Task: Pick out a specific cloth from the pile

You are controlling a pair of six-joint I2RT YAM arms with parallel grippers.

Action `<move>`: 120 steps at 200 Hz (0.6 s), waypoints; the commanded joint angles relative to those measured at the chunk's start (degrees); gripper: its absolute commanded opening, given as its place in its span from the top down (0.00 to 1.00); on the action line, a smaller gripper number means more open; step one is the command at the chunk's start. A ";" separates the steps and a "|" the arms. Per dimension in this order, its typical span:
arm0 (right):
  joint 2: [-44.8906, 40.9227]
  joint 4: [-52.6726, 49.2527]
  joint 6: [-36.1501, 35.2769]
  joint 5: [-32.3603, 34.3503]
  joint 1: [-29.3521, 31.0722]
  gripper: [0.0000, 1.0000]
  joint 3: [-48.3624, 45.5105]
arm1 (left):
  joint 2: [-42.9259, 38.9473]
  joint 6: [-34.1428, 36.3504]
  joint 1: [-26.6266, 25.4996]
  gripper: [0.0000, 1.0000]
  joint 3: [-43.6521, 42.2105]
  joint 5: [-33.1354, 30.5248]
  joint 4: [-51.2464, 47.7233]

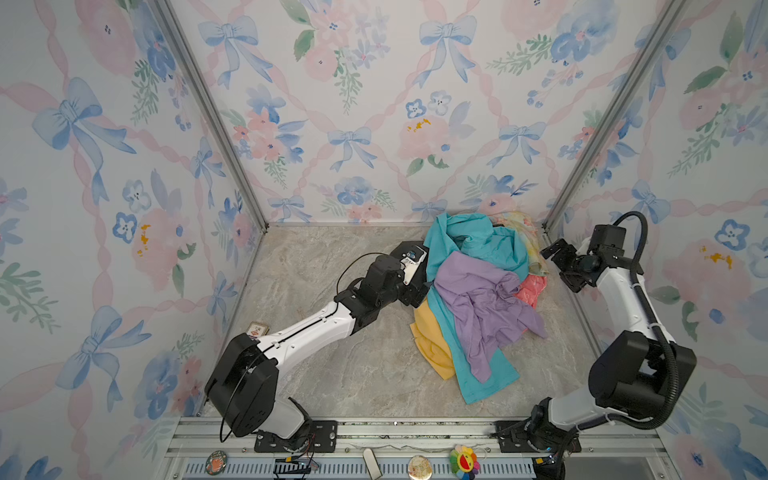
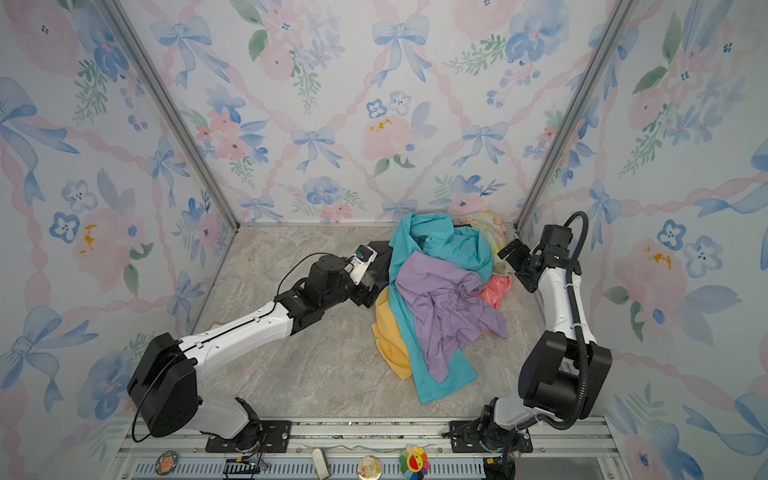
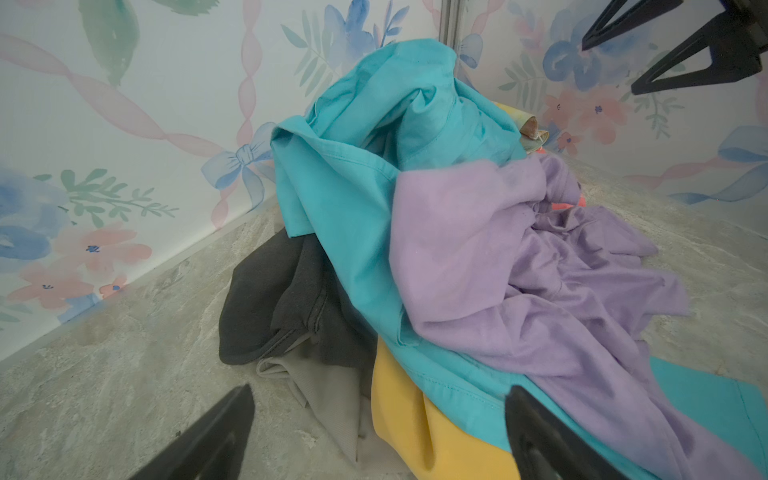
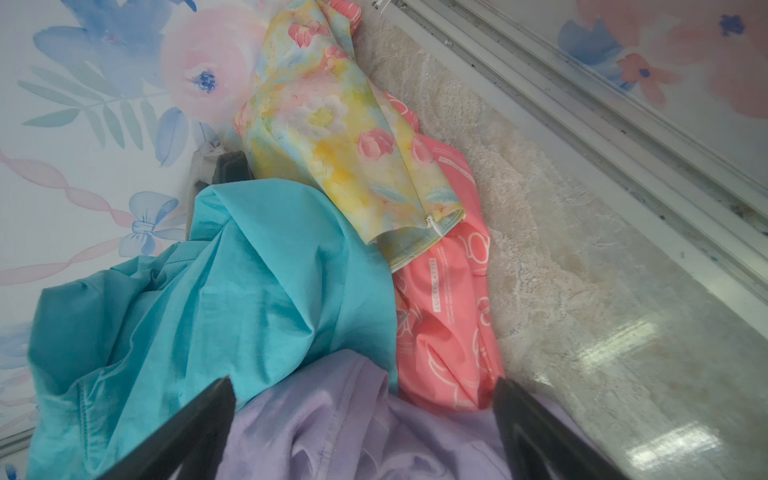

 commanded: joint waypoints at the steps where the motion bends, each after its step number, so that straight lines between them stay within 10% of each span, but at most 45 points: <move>1: 1.84 -0.12 -0.70 0.00 -0.62 0.00 1.63 | -1.37 0.87 -0.43 0.04 -0.72 -0.02 -0.75; 120: 12.76 -3.20 -4.42 0.55 -0.66 0.06 13.28 | -2.16 -4.50 -0.36 0.05 -2.15 8.54 3.62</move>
